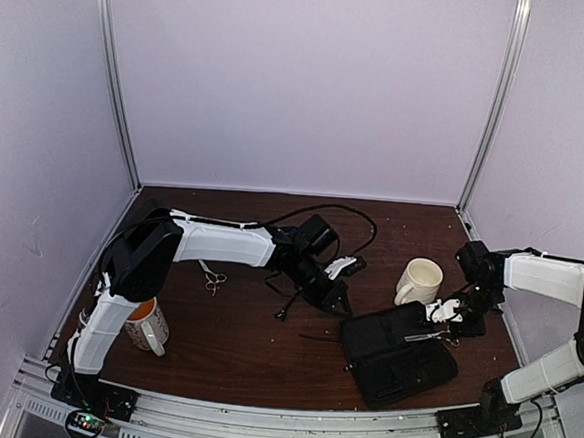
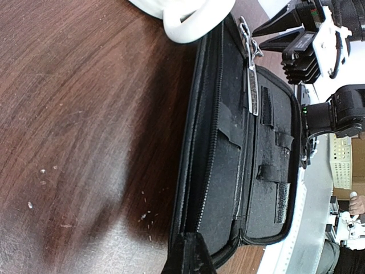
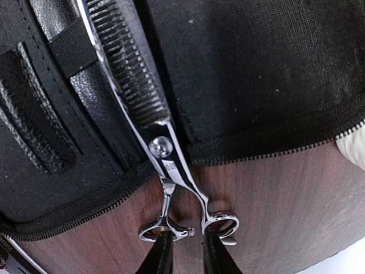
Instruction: Sort the hair-cutting tools
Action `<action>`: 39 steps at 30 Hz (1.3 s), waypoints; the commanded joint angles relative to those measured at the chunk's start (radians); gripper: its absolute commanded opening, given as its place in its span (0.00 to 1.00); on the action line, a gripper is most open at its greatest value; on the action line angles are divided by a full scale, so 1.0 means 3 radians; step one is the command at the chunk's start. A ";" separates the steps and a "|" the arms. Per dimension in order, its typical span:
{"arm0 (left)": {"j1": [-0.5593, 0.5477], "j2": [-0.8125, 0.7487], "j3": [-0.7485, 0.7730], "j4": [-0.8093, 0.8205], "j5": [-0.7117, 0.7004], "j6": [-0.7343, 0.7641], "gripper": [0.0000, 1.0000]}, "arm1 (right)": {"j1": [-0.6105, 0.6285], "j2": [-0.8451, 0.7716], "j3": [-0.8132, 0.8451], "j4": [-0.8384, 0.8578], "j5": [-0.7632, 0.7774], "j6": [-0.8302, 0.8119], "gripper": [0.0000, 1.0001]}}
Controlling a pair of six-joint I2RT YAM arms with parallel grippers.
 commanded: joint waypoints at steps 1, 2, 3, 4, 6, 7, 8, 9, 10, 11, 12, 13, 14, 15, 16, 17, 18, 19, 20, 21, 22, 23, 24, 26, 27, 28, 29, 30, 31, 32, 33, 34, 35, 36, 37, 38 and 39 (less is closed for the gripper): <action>-0.0006 0.0002 0.0020 0.0042 0.0016 0.0060 0.00 | -0.0042 -0.0082 -0.0014 -0.0077 -0.0044 -0.0073 0.19; -0.0006 0.0003 0.0020 0.0044 0.0010 0.0060 0.00 | -0.0043 -0.0103 -0.0009 -0.0123 -0.0057 -0.0097 0.19; -0.0006 0.0004 0.0020 0.0042 0.0009 0.0060 0.00 | -0.0043 -0.0124 -0.0010 -0.0169 -0.0070 -0.0122 0.19; -0.0006 0.0003 0.0020 0.0042 0.0010 0.0060 0.00 | -0.0043 -0.0140 -0.0020 -0.0206 -0.0077 -0.0134 0.19; -0.0006 0.0001 0.0015 0.0042 0.0008 0.0060 0.00 | -0.0043 -0.0180 -0.0074 -0.0230 -0.0058 -0.0138 0.19; -0.0006 0.0000 0.0018 0.0042 0.0009 0.0060 0.00 | -0.0043 -0.0193 -0.0101 -0.0222 -0.0046 -0.0117 0.18; -0.0006 0.0001 0.0018 0.0042 0.0009 0.0064 0.00 | -0.0045 -0.0208 -0.0127 -0.0223 -0.0042 -0.0099 0.18; -0.0006 0.0001 0.0014 0.0042 0.0009 0.0065 0.00 | -0.0047 -0.0222 -0.0149 -0.0225 -0.0050 -0.0085 0.17; -0.0006 -0.0001 0.0012 0.0042 0.0009 0.0065 0.00 | -0.0052 -0.0236 -0.0183 -0.0215 -0.0063 -0.0072 0.18; -0.0006 -0.0003 0.0011 0.0042 0.0005 0.0065 0.00 | -0.0053 -0.0246 -0.0232 -0.0183 -0.0071 -0.0049 0.18; -0.0006 -0.0001 0.0010 0.0042 0.0004 0.0065 0.00 | -0.0053 -0.0245 -0.0260 -0.0138 -0.0068 -0.0021 0.18; -0.0006 -0.0005 0.0005 0.0042 0.0004 0.0065 0.00 | -0.0055 -0.0233 -0.0283 -0.0078 -0.0063 0.0023 0.19; -0.0006 -0.0007 0.0005 0.0042 0.0006 0.0065 0.00 | -0.0060 -0.0199 -0.0292 -0.0035 -0.0058 0.0062 0.19; -0.0006 -0.0007 0.0000 0.0042 0.0004 0.0065 0.00 | -0.0069 -0.0169 -0.0282 -0.0003 -0.0056 0.0096 0.19; -0.0006 -0.0011 -0.0004 0.0042 0.0004 0.0065 0.00 | -0.0084 -0.0129 -0.0265 0.0013 -0.0068 0.0127 0.20; -0.0006 -0.0013 -0.0009 0.0042 0.0001 0.0069 0.00 | -0.0099 -0.0089 -0.0241 0.0013 -0.0097 0.0146 0.21; -0.0006 -0.0014 -0.0011 0.0042 -0.0001 0.0070 0.00 | -0.0113 -0.0050 -0.0219 0.0008 -0.0129 0.0160 0.21; -0.0006 -0.0017 -0.0020 0.0042 -0.0004 0.0070 0.00 | -0.0122 -0.0018 -0.0206 0.0009 -0.0161 0.0163 0.22; -0.0006 -0.0019 -0.0021 0.0042 -0.0009 0.0070 0.00 | -0.0129 0.0004 -0.0201 0.0020 -0.0185 0.0163 0.22; -0.0006 -0.0015 -0.0025 0.0042 -0.0011 0.0070 0.00 | -0.0129 0.0023 -0.0199 0.0041 -0.0189 0.0163 0.23; -0.0006 -0.0019 -0.0026 0.0043 -0.0009 0.0070 0.00 | -0.0130 0.0039 -0.0202 0.0057 -0.0201 0.0163 0.24; -0.0006 -0.0017 -0.0026 0.0042 -0.0012 0.0070 0.00 | -0.0130 0.0057 -0.0202 0.0069 -0.0214 0.0163 0.24; -0.0006 -0.0018 -0.0026 0.0042 -0.0016 0.0070 0.00 | -0.0130 0.0077 -0.0208 0.0078 -0.0227 0.0163 0.24; -0.0006 -0.0012 -0.0026 0.0046 -0.0017 0.0070 0.00 | -0.0129 0.0128 -0.0214 0.0128 -0.0237 0.0185 0.23; -0.0006 -0.0011 -0.0022 0.0051 -0.0017 0.0067 0.00 | -0.0130 0.0153 -0.0213 0.0165 -0.0236 0.0210 0.20; -0.0006 -0.0007 -0.0021 0.0050 -0.0013 0.0065 0.00 | -0.0133 0.0168 -0.0223 0.0221 -0.0232 0.0239 0.17; -0.0006 -0.0009 -0.0021 0.0047 -0.0012 0.0065 0.00 | -0.0137 0.0171 -0.0232 0.0292 -0.0223 0.0277 0.14; -0.0006 -0.0007 -0.0021 0.0047 -0.0012 0.0065 0.00 | -0.0142 0.0165 -0.0244 0.0344 -0.0217 0.0300 0.10; -0.0006 -0.0007 -0.0021 0.0049 -0.0012 0.0066 0.00 | -0.0147 0.0153 -0.0249 0.0383 -0.0213 0.0308 0.06; -0.0006 -0.0010 -0.0021 0.0050 -0.0008 0.0066 0.00 | -0.0150 0.0134 -0.0258 0.0405 -0.0207 0.0322 0.03; -0.0006 -0.0014 -0.0021 0.0047 -0.0009 0.0069 0.00 | -0.0150 0.0099 -0.0263 0.0426 -0.0190 0.0331 0.01; -0.0006 -0.0011 -0.0021 0.0047 -0.0008 0.0070 0.00 | -0.0154 0.0055 -0.0279 0.0443 -0.0173 0.0329 0.00; -0.0006 -0.0012 -0.0021 0.0047 -0.0007 0.0068 0.00 | -0.0155 0.0005 -0.0295 0.0458 -0.0148 0.0320 0.00; -0.0006 -0.0009 -0.0016 0.0047 0.0000 0.0070 0.00 | -0.0155 -0.0054 -0.0313 0.0465 -0.0128 0.0311 0.00; -0.0004 -0.0009 -0.0016 0.0038 0.0003 0.0076 0.00 | -0.0155 -0.0130 -0.0321 0.0447 -0.0105 0.0300 0.00; -0.0001 -0.0012 -0.0012 0.0012 0.0016 0.0096 0.00 | -0.0155 -0.0207 -0.0321 0.0416 -0.0094 0.0292 0.00; 0.0002 -0.0015 -0.0007 -0.0025 0.0049 0.0133 0.00 | -0.0151 -0.0298 -0.0305 0.0379 -0.0093 0.0291 0.00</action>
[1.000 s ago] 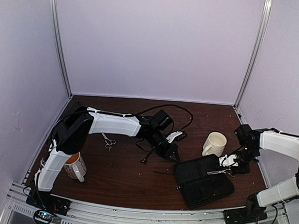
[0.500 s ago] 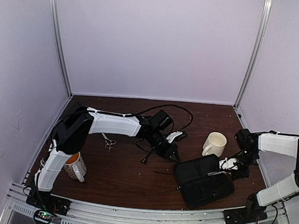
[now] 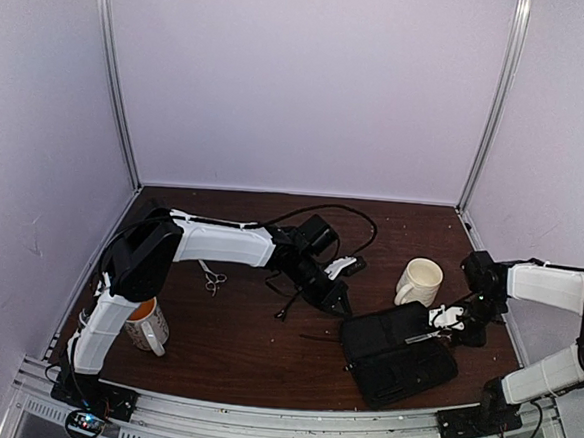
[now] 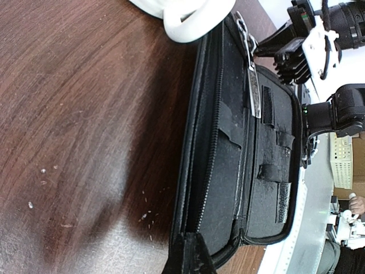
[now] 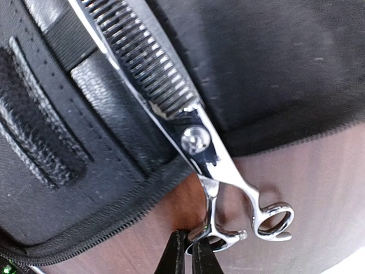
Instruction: Sort the hair-cutting tools
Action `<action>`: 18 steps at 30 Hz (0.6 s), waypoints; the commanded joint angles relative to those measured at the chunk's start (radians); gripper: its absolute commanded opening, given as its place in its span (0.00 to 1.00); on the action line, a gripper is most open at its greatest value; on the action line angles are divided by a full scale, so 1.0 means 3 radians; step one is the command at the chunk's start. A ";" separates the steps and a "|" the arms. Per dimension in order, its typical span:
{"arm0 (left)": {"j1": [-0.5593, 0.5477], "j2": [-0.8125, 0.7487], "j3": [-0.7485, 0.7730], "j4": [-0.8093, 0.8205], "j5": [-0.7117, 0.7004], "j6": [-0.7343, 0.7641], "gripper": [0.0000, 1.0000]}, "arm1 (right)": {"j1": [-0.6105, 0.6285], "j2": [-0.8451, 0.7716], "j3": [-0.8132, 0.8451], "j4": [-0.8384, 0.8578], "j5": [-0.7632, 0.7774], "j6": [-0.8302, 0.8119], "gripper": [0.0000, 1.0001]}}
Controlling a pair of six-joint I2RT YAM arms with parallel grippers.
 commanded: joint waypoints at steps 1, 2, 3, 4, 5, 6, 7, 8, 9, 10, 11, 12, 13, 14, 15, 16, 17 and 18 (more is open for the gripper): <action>0.0008 -0.0019 -0.0001 -0.0077 0.0113 0.0185 0.00 | -0.0018 -0.0318 -0.0028 0.0256 0.0015 0.0038 0.00; 0.0013 -0.0023 0.0010 -0.0164 0.0154 0.0262 0.00 | -0.0017 -0.0404 -0.0011 0.0221 0.0013 0.0040 0.00; 0.0019 -0.0039 0.0011 -0.0242 0.0182 0.0331 0.00 | -0.0006 -0.0495 0.0009 0.0180 0.0007 0.0036 0.00; 0.0022 -0.0047 0.0003 -0.0318 0.0210 0.0433 0.00 | 0.0009 -0.0568 0.0033 0.0138 0.0001 0.0046 0.00; 0.0024 -0.0057 -0.0003 -0.0385 0.0238 0.0503 0.00 | 0.0028 -0.0638 0.0061 0.0094 -0.0005 0.0060 0.00; 0.0025 -0.0064 -0.0015 -0.0432 0.0293 0.0554 0.00 | 0.0055 -0.0689 0.0084 0.0058 -0.0007 0.0072 0.00; 0.0027 -0.0068 -0.0019 -0.0473 0.0349 0.0592 0.00 | 0.0097 -0.0739 0.0096 0.0024 0.0005 0.0087 0.00; 0.0029 -0.0062 -0.0020 -0.0485 0.0400 0.0608 0.00 | 0.0154 -0.0778 0.0101 0.0010 0.0034 0.0106 0.00; 0.0030 -0.0059 -0.0017 -0.0487 0.0427 0.0610 0.00 | 0.0227 -0.0810 0.0088 0.0016 0.0076 0.0135 0.00; 0.0030 -0.0047 0.0008 -0.0485 0.0442 0.0608 0.00 | 0.0304 -0.0841 0.0062 0.0037 0.0127 0.0170 0.00; 0.0030 -0.0026 0.0032 -0.0487 0.0460 0.0602 0.00 | 0.0371 -0.0857 0.0041 0.0075 0.0170 0.0211 0.00; 0.0030 -0.0002 0.0062 -0.0490 0.0469 0.0590 0.00 | 0.0435 -0.0866 0.0023 0.0123 0.0215 0.0260 0.00; 0.0030 0.0022 0.0097 -0.0508 0.0455 0.0572 0.00 | 0.0496 -0.0860 0.0013 0.0186 0.0279 0.0320 0.00; 0.0030 0.0046 0.0130 -0.0529 0.0406 0.0547 0.00 | 0.0561 -0.0837 0.0004 0.0248 0.0364 0.0377 0.00; 0.0030 0.0056 0.0147 -0.0537 0.0356 0.0516 0.00 | 0.0628 -0.0798 -0.0005 0.0313 0.0501 0.0424 0.00; 0.0030 0.0059 0.0146 -0.0538 0.0302 0.0486 0.00 | 0.0687 -0.0760 -0.0018 0.0395 0.0622 0.0464 0.00; 0.0031 0.0051 0.0130 -0.0539 0.0255 0.0454 0.09 | 0.0732 -0.0720 -0.0031 0.0468 0.0710 0.0498 0.00; 0.0030 0.0013 0.0095 -0.0516 0.0216 0.0427 0.21 | 0.0762 -0.0680 -0.0039 0.0559 0.0772 0.0512 0.00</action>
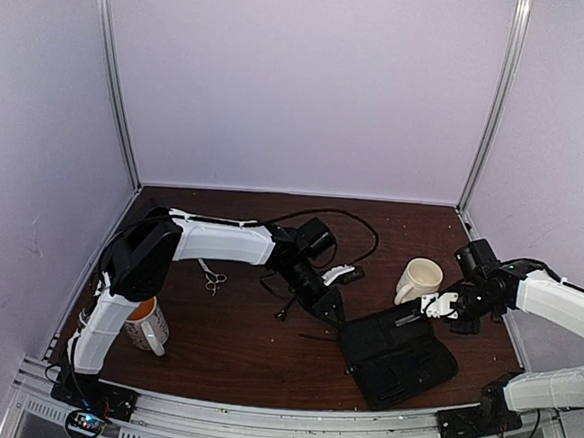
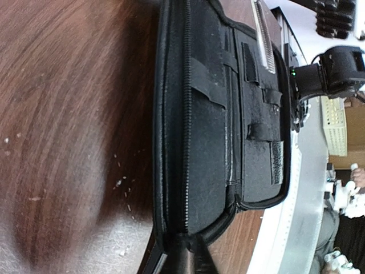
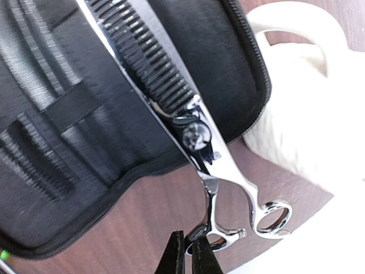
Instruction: Sort the hair-cutting tools
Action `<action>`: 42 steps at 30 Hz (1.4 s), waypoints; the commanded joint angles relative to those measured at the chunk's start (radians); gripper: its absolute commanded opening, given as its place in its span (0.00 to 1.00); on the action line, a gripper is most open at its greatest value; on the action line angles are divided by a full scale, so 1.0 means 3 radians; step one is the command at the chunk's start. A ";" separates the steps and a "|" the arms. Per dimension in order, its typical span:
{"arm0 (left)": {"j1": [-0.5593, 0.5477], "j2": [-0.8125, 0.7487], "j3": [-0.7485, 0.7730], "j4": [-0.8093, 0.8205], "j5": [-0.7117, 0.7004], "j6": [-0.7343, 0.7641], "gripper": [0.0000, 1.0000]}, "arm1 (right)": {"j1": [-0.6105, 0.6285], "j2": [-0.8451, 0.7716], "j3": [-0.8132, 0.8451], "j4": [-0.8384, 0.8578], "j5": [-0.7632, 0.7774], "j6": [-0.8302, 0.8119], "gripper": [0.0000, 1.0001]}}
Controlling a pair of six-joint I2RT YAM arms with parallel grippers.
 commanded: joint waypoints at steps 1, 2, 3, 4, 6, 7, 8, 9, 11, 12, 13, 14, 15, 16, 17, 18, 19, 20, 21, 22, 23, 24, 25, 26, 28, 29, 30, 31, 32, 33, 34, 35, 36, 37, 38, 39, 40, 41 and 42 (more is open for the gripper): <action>0.0016 -0.0029 0.0008 0.0004 -0.0128 -0.0082 0.26 | 0.0152 0.0141 -0.0067 0.0414 0.0495 0.0235 0.00; 0.0013 -0.0066 -0.0048 0.0051 -0.0167 -0.0108 0.30 | 0.0160 0.0188 -0.0071 0.0460 0.0534 0.0239 0.00; 0.0014 -0.0095 -0.0088 0.0087 -0.0193 -0.0134 0.31 | 0.0163 0.0234 -0.0074 0.0500 0.0574 0.0234 0.00; 0.0018 -0.0109 -0.0107 0.0099 -0.0215 -0.0161 0.33 | 0.0167 0.0289 -0.0076 0.0541 0.0614 0.0231 0.00; 0.0021 -0.0097 -0.0115 0.0114 -0.0229 -0.0224 0.37 | 0.0166 0.0351 -0.0096 0.0628 0.0679 0.0203 0.00; 0.0023 -0.0084 -0.0115 0.0139 -0.0211 -0.0256 0.39 | 0.0166 0.0374 -0.0105 0.0668 0.0697 0.0182 0.00; 0.0023 -0.0064 -0.0109 0.0163 -0.0176 -0.0283 0.40 | 0.0166 0.0395 -0.0117 0.0702 0.0709 0.0163 0.00; 0.0023 -0.0042 -0.0095 0.0178 -0.0150 -0.0302 0.41 | 0.0166 0.0421 -0.0121 0.0734 0.0725 0.0149 0.00; 0.0028 -0.0014 -0.0066 0.0177 -0.0206 -0.0353 0.42 | 0.0166 0.0495 -0.0103 0.0760 0.0750 0.0177 0.00; 0.0032 -0.0014 -0.0064 0.0179 -0.0249 -0.0366 0.42 | 0.0166 0.0527 -0.0090 0.0759 0.0751 0.0190 0.00; 0.0038 -0.0040 -0.0076 0.0187 -0.0304 -0.0378 0.41 | 0.0166 0.0548 -0.0086 0.0762 0.0754 0.0192 0.00; 0.0043 -0.0096 -0.0136 0.0253 -0.0367 -0.0398 0.40 | 0.0167 0.0562 -0.0088 0.0768 0.0754 0.0193 0.00; 0.0048 -0.0185 -0.0220 0.0353 -0.0384 -0.0412 0.40 | 0.0167 0.0569 -0.0088 0.0770 0.0754 0.0192 0.00; 0.0056 -0.0269 -0.0281 0.0442 -0.0347 -0.0412 0.40 | 0.0164 0.0566 -0.0094 0.0774 0.0754 0.0190 0.00; 0.0059 -0.0330 -0.0321 0.0484 -0.0310 -0.0406 0.40 | 0.0166 0.0559 -0.0099 0.0775 0.0754 0.0185 0.00; 0.0064 -0.0380 -0.0332 0.0483 -0.0303 -0.0397 0.39 | 0.0164 0.0550 -0.0101 0.0780 0.0758 0.0187 0.00; 0.0064 -0.0419 -0.0341 0.0482 -0.0314 -0.0394 0.38 | 0.0165 0.0542 -0.0111 0.0780 0.0757 0.0183 0.00; 0.0068 -0.0424 -0.0338 0.0471 -0.0338 -0.0411 0.37 | 0.0164 0.0536 -0.0115 0.0785 0.0759 0.0178 0.00; 0.0073 -0.0414 -0.0329 0.0446 -0.0382 -0.0429 0.37 | 0.0167 0.0531 -0.0118 0.0785 0.0760 0.0176 0.00; 0.0077 -0.0396 -0.0321 0.0432 -0.0402 -0.0448 0.37 | 0.0167 0.0530 -0.0118 0.0790 0.0760 0.0177 0.00; 0.0083 -0.0372 -0.0320 0.0435 -0.0398 -0.0461 0.37 | 0.0167 0.0534 -0.0113 0.0790 0.0756 0.0182 0.00; 0.0085 -0.0343 -0.0320 0.0435 -0.0402 -0.0476 0.38 | 0.0165 0.0538 -0.0114 0.0790 0.0755 0.0183 0.00; 0.0085 -0.0313 -0.0310 0.0429 -0.0400 -0.0505 0.39 | 0.0168 0.0545 -0.0120 0.0798 0.0758 0.0183 0.00; 0.0085 -0.0267 -0.0279 0.0386 -0.0378 -0.0515 0.39 | 0.0170 0.0552 -0.0121 0.0801 0.0758 0.0184 0.00; 0.0085 -0.0195 -0.0218 0.0307 -0.0327 -0.0509 0.40 | 0.0174 0.0568 -0.0121 0.0816 0.0763 0.0193 0.00; 0.0085 -0.0175 -0.0216 0.0303 -0.0320 -0.0516 0.40 | 0.0180 0.0576 -0.0123 0.0828 0.0763 0.0196 0.00; 0.0085 -0.0167 -0.0217 0.0305 -0.0297 -0.0512 0.40 | 0.0188 0.0580 -0.0125 0.0842 0.0765 0.0197 0.00; 0.0085 -0.0166 -0.0229 0.0321 -0.0236 -0.0512 0.39 | 0.0196 0.0585 -0.0131 0.0854 0.0769 0.0197 0.00; 0.0085 -0.0166 -0.0239 0.0353 -0.0162 -0.0516 0.39 | 0.0213 0.0593 -0.0137 0.0867 0.0770 0.0198 0.00; 0.0085 -0.0167 -0.0251 0.0389 -0.0106 -0.0528 0.39 | 0.0228 0.0600 -0.0146 0.0879 0.0772 0.0198 0.00; 0.0080 -0.0164 -0.0257 0.0416 -0.0060 -0.0535 0.39 | 0.0244 0.0605 -0.0156 0.0898 0.0775 0.0195 0.00; 0.0080 -0.0160 -0.0263 0.0438 -0.0034 -0.0542 0.39 | 0.0263 0.0611 -0.0169 0.0913 0.0778 0.0193 0.00; 0.0080 -0.0151 -0.0257 0.0440 -0.0017 -0.0545 0.38 | 0.0283 0.0616 -0.0187 0.0917 0.0784 0.0192 0.00; 0.0080 -0.0135 -0.0249 0.0434 -0.0005 -0.0555 0.38 | 0.0308 0.0616 -0.0197 0.0922 0.0781 0.0192 0.00; 0.0080 -0.0114 -0.0229 0.0409 0.0009 -0.0557 0.37 | 0.0333 0.0617 -0.0218 0.0930 0.0780 0.0186 0.00; 0.0078 -0.0094 -0.0208 0.0386 0.0020 -0.0551 0.36 | 0.0353 0.0617 -0.0229 0.0941 0.0785 0.0187 0.00; 0.0079 -0.0077 -0.0199 0.0376 0.0028 -0.0543 0.33 | 0.0374 0.0618 -0.0237 0.0948 0.0785 0.0190 0.00; 0.0080 -0.0064 -0.0195 0.0374 0.0036 -0.0542 0.30 | 0.0394 0.0624 -0.0239 0.0949 0.0782 0.0206 0.00; 0.0080 -0.0053 -0.0189 0.0372 0.0043 -0.0542 0.28 | 0.0415 0.0636 -0.0236 0.0946 0.0782 0.0226 0.00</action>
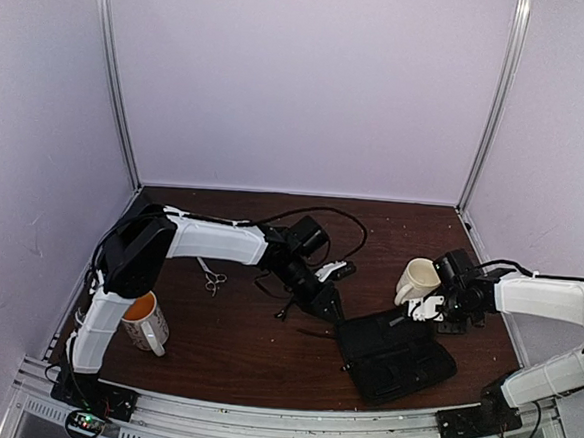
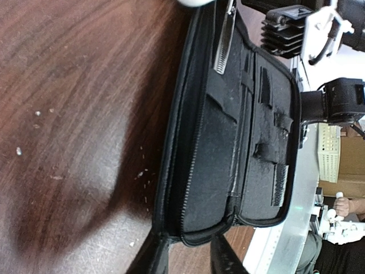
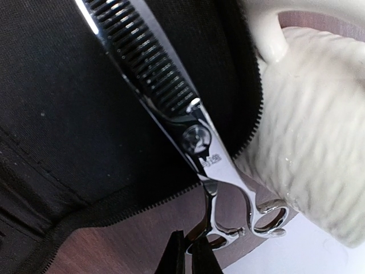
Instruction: Sort the hair-cutting tools
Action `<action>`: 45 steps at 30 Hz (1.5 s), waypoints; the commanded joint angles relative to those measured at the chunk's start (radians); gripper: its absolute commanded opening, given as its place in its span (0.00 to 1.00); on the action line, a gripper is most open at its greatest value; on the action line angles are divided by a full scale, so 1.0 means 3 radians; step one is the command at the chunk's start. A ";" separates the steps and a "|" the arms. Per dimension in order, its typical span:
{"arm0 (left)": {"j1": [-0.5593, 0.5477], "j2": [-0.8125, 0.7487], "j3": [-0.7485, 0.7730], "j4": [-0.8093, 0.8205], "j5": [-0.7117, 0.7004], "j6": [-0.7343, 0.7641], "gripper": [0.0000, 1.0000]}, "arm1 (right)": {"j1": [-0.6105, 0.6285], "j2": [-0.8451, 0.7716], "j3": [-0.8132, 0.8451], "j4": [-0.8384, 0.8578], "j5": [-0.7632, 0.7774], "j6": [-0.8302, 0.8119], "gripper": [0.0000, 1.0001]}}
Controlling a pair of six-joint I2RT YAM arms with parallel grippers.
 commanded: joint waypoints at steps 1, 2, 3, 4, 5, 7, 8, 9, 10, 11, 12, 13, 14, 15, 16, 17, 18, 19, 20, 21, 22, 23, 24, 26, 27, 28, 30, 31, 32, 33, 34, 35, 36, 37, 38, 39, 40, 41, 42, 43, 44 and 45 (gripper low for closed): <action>0.0007 0.0119 0.0110 0.0042 0.0127 -0.0003 0.26 | 0.0112 0.0047 -0.0040 0.0090 0.0058 0.0093 0.00; 0.0007 0.0138 0.0121 0.0028 0.0125 -0.0004 0.26 | 0.0129 0.0057 -0.0034 0.0088 0.0056 0.0117 0.00; 0.0007 0.0147 0.0127 0.0026 0.0126 -0.0007 0.27 | 0.0158 0.0063 -0.0034 0.0091 0.0054 0.0134 0.00; 0.0010 0.0154 0.0133 0.0021 0.0115 -0.0016 0.32 | 0.0178 0.0066 -0.0040 0.0095 0.0057 0.0155 0.00; 0.0007 0.0161 0.0135 0.0017 0.0096 -0.0019 0.36 | 0.0199 0.0069 -0.0046 0.0101 0.0059 0.0165 0.00; 0.0007 0.0159 0.0135 0.0015 0.0079 -0.0027 0.39 | 0.0245 0.0065 -0.0067 0.0110 0.0067 0.0190 0.00; 0.0007 0.0168 0.0139 0.0015 0.0078 -0.0034 0.39 | 0.0271 0.0062 -0.0078 0.0113 0.0072 0.0203 0.00; 0.0007 0.0182 0.0147 0.0017 0.0086 -0.0046 0.39 | 0.0294 0.0063 -0.0082 0.0121 0.0078 0.0220 0.00; 0.0007 0.0204 0.0158 0.0012 0.0110 -0.0061 0.38 | 0.0313 0.0064 -0.0082 0.0128 0.0090 0.0236 0.00; 0.0007 0.0223 0.0179 -0.0004 0.0133 -0.0061 0.38 | 0.0330 0.0068 -0.0077 0.0132 0.0097 0.0261 0.00; 0.0007 0.0249 0.0196 -0.0025 0.0140 -0.0061 0.38 | 0.0340 0.0067 -0.0071 0.0137 0.0099 0.0279 0.00; 0.0007 0.0256 0.0205 -0.0034 0.0134 -0.0069 0.38 | 0.0347 0.0076 -0.0071 0.0139 0.0094 0.0288 0.00; 0.0007 0.0256 0.0206 -0.0033 0.0136 -0.0063 0.37 | 0.0356 0.0077 -0.0071 0.0146 0.0096 0.0298 0.00; 0.0007 0.0260 0.0202 -0.0035 0.0134 -0.0061 0.37 | 0.0359 0.0080 -0.0069 0.0160 0.0106 0.0314 0.00; 0.0007 0.0258 0.0204 -0.0038 0.0126 -0.0061 0.37 | 0.0364 0.0086 -0.0063 0.0165 0.0107 0.0329 0.00; 0.0007 0.0260 0.0210 -0.0060 0.0100 -0.0060 0.38 | 0.0368 0.0094 -0.0057 0.0162 0.0114 0.0341 0.00; 0.0007 0.0265 0.0222 -0.0094 0.0065 -0.0050 0.40 | 0.0369 0.0107 -0.0049 0.0163 0.0111 0.0354 0.00; 0.0007 0.0270 0.0230 -0.0135 0.0042 -0.0035 0.41 | 0.0376 0.0111 -0.0051 0.0167 0.0107 0.0363 0.00; 0.0007 0.0273 0.0234 -0.0147 0.0043 -0.0028 0.42 | 0.0382 0.0113 -0.0053 0.0173 0.0106 0.0366 0.00; 0.0007 0.0275 0.0232 -0.0148 0.0055 -0.0025 0.42 | 0.0391 0.0111 -0.0058 0.0179 0.0105 0.0371 0.00; 0.0007 0.0276 0.0232 -0.0148 0.0070 -0.0025 0.39 | 0.0403 0.0116 -0.0062 0.0187 0.0100 0.0377 0.00; 0.0007 0.0280 0.0235 -0.0148 0.0086 -0.0018 0.35 | 0.0419 0.0119 -0.0061 0.0196 0.0100 0.0380 0.00; 0.0007 0.0285 0.0237 -0.0148 0.0098 -0.0009 0.31 | 0.0434 0.0124 -0.0062 0.0211 0.0099 0.0396 0.00; 0.0007 0.0290 0.0245 -0.0148 0.0109 0.0008 0.24 | 0.0472 0.0140 -0.0054 0.0243 0.0092 0.0421 0.00; 0.0007 0.0297 0.0253 -0.0148 0.0118 0.0013 0.20 | 0.0487 0.0155 -0.0041 0.0257 0.0095 0.0453 0.00; 0.0007 0.0306 0.0268 -0.0148 0.0132 0.0023 0.17 | 0.0495 0.0170 -0.0029 0.0268 0.0081 0.0481 0.00; 0.0007 0.0307 0.0295 -0.0148 0.0141 0.0042 0.12 | 0.0526 0.0196 -0.0007 0.0271 0.0044 0.0534 0.00; 0.0007 0.0308 0.0305 -0.0148 0.0137 0.0058 0.11 | 0.0544 0.0206 -0.0006 0.0283 0.0035 0.0560 0.00; 0.0007 0.0302 0.0308 -0.0146 0.0126 0.0065 0.10 | 0.0561 0.0223 -0.0003 0.0311 0.0029 0.0584 0.00; 0.0006 0.0294 0.0313 -0.0148 0.0106 0.0068 0.09 | 0.0583 0.0241 -0.0001 0.0324 0.0032 0.0622 0.00; 0.0007 0.0292 0.0318 -0.0148 0.0094 0.0083 0.07 | 0.0611 0.0256 0.0002 0.0336 0.0040 0.0653 0.00; 0.0007 0.0284 0.0323 -0.0148 0.0091 0.0091 0.06 | 0.0634 0.0264 0.0005 0.0342 0.0043 0.0678 0.00; 0.0007 0.0285 0.0332 -0.0147 0.0099 0.0101 0.05 | 0.0655 0.0268 0.0009 0.0358 0.0045 0.0700 0.00; 0.0007 0.0283 0.0337 -0.0148 0.0100 0.0106 0.04 | 0.0678 0.0268 0.0007 0.0371 0.0059 0.0728 0.00; 0.0007 0.0282 0.0342 -0.0146 0.0100 0.0108 0.03 | 0.0705 0.0267 0.0011 0.0385 0.0094 0.0751 0.00; 0.0007 0.0279 0.0344 -0.0148 0.0101 0.0110 0.01 | 0.0733 0.0262 0.0012 0.0401 0.0142 0.0781 0.00; 0.0007 0.0275 0.0341 -0.0148 0.0106 0.0115 0.00 | 0.0756 0.0250 0.0012 0.0400 0.0195 0.0804 0.00; 0.0007 0.0271 0.0340 -0.0148 0.0110 0.0115 0.00 | 0.0778 0.0232 0.0012 0.0407 0.0265 0.0829 0.00; 0.0007 0.0262 0.0335 -0.0145 0.0111 0.0103 0.00 | 0.0800 0.0209 0.0010 0.0389 0.0333 0.0854 0.00; 0.0007 0.0251 0.0327 -0.0148 0.0104 0.0091 0.00 | 0.0821 0.0184 0.0020 0.0345 0.0398 0.0878 0.00; 0.0007 0.0240 0.0317 -0.0151 0.0095 0.0077 0.00 | 0.0847 0.0157 0.0035 0.0286 0.0465 0.0887 0.00; 0.0007 0.0228 0.0308 -0.0149 0.0084 0.0073 0.00 | 0.0871 0.0124 0.0051 0.0204 0.0509 0.1003 0.00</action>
